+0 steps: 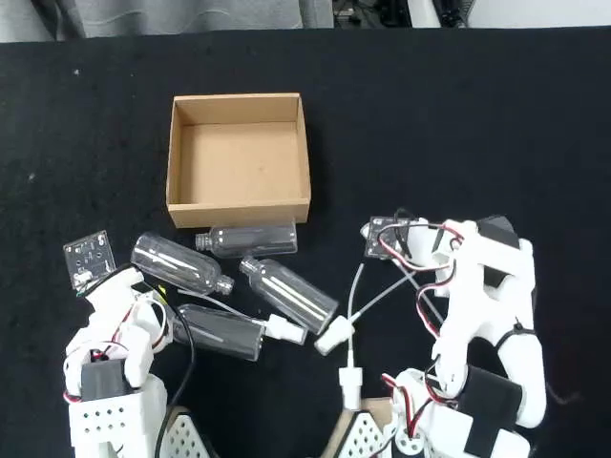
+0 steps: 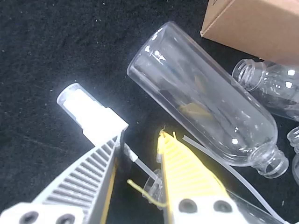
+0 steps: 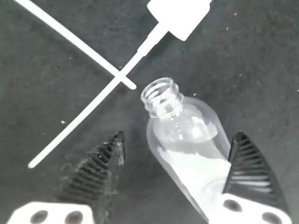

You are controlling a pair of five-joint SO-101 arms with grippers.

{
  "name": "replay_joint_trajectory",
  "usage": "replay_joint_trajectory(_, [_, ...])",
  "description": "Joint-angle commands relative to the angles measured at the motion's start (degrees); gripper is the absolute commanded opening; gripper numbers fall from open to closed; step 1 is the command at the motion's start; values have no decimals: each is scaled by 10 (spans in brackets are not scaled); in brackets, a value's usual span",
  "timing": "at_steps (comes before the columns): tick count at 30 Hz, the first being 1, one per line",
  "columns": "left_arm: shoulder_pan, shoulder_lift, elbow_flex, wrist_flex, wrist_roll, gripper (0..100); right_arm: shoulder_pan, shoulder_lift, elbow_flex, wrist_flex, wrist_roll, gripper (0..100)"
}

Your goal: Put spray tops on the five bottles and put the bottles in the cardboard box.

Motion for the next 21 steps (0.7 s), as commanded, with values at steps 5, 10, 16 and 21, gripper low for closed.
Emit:
replay_joint_trajectory(5, [-4, -3, 13, -1, -1, 123, 18, -29, 7, -25, 5, 261])
replay_joint_trajectory(10, [-3, -3, 13, -1, -1, 123, 16, -29, 5, -25, -25, 194])
replay_joint_trajectory(16, [-3, -3, 13, -1, -1, 123, 18, -29, 4, -24, -76, 191])
replay_joint_trajectory(21, [-4, -3, 13, -1, -1, 123, 18, -30, 3, -23, -113, 191])
